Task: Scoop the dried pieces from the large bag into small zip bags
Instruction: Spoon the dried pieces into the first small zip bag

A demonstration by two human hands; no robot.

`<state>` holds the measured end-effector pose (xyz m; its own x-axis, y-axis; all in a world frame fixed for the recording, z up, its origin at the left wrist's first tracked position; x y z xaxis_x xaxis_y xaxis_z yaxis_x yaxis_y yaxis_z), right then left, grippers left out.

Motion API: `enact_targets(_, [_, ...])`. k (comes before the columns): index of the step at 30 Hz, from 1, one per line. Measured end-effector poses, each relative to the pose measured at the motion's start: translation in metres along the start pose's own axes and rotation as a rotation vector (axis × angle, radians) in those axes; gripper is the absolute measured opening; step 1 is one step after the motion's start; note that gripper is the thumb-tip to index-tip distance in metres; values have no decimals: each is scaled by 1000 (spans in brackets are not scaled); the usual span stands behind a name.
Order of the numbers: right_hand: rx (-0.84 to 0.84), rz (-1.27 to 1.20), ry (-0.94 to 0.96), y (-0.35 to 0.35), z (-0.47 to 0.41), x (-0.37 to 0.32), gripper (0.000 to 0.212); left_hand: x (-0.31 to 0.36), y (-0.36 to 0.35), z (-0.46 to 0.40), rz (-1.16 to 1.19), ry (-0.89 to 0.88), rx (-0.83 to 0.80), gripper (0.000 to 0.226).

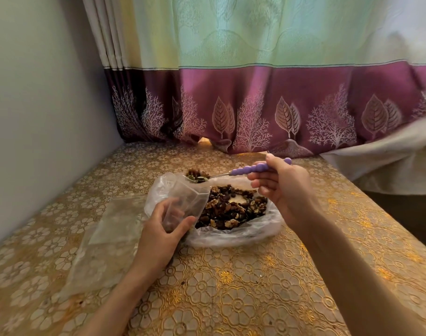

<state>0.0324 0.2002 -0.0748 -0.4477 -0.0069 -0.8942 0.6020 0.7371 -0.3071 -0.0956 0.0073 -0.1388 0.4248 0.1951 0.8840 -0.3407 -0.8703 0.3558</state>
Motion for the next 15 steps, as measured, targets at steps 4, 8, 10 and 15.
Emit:
enact_targets(4, [-170,122,123,-28,10,-10,33,-2,1,-1,33,10,-5,55])
enact_targets(8, [-246,147,158,-38,13,-9,24,-2,3,-1,63,7,3,55])
enact_targets(10, [-270,138,155,-37,12,-8,24,-1,2,0,68,5,-6,49])
enact_targets(15, [-231,73,170,-24,5,-11,25,1,1,-1,48,-14,-4,49])
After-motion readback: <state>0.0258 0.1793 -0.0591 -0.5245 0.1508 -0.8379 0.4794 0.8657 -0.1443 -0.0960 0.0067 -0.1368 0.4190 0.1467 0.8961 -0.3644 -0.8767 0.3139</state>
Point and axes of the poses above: each hand's wrist, its own z-axis away from the middle knuckle, its own y-axis out of the back of the hand, x = y × z, the point moved 9 cm from there along -z, towards the middle knuckle, and after that the axes turned 8 degrees about y, right-handed, at the moved point
